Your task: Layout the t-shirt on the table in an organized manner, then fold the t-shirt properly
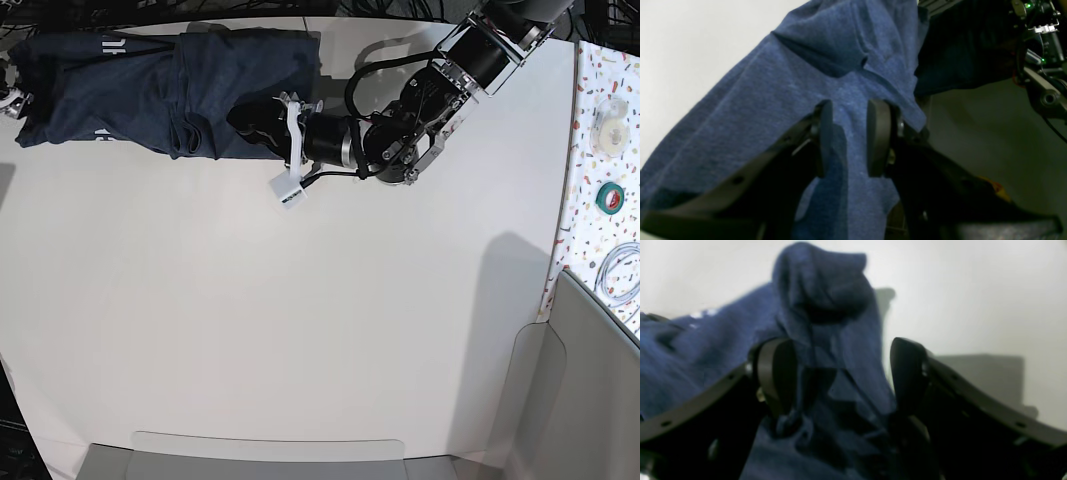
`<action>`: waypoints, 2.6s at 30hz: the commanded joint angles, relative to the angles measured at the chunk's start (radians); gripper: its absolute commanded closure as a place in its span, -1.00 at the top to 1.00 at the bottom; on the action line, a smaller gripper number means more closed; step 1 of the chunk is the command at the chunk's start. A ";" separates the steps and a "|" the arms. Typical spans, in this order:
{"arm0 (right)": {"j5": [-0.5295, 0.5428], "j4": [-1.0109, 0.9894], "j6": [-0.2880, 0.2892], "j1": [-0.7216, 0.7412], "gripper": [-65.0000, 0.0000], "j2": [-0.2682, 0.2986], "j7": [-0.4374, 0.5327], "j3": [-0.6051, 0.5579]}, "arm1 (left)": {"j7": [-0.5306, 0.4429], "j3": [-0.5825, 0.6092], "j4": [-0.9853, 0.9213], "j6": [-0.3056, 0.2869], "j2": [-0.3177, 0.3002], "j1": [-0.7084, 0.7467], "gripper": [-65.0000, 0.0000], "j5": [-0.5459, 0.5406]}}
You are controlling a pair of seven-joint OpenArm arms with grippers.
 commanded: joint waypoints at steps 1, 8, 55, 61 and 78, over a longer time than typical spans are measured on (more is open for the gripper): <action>-0.054 -0.012 0.004 -0.014 0.34 -0.025 -0.077 -0.018 | -0.014 -0.007 0.014 -0.007 0.003 -0.016 -0.46 -0.022; -0.052 -0.009 0.004 -0.024 0.34 -0.048 -0.077 -0.020 | -0.014 -0.009 0.014 -0.007 0.003 -0.019 -0.46 -0.022; -0.052 0.307 0.004 0.002 -1.00 -0.157 -0.077 -0.018 | -0.007 -0.512 0.077 -0.007 -0.217 0.509 -1.00 0.182; -0.052 0.499 0.004 -0.009 -1.00 -0.221 -0.077 -0.020 | 0.013 -0.514 0.077 -0.007 -0.207 0.519 -1.00 0.182; -0.009 0.781 0.004 0.023 -1.00 -0.404 -0.077 -0.333 | 0.021 -0.515 0.071 -0.006 -0.206 0.513 -1.00 0.183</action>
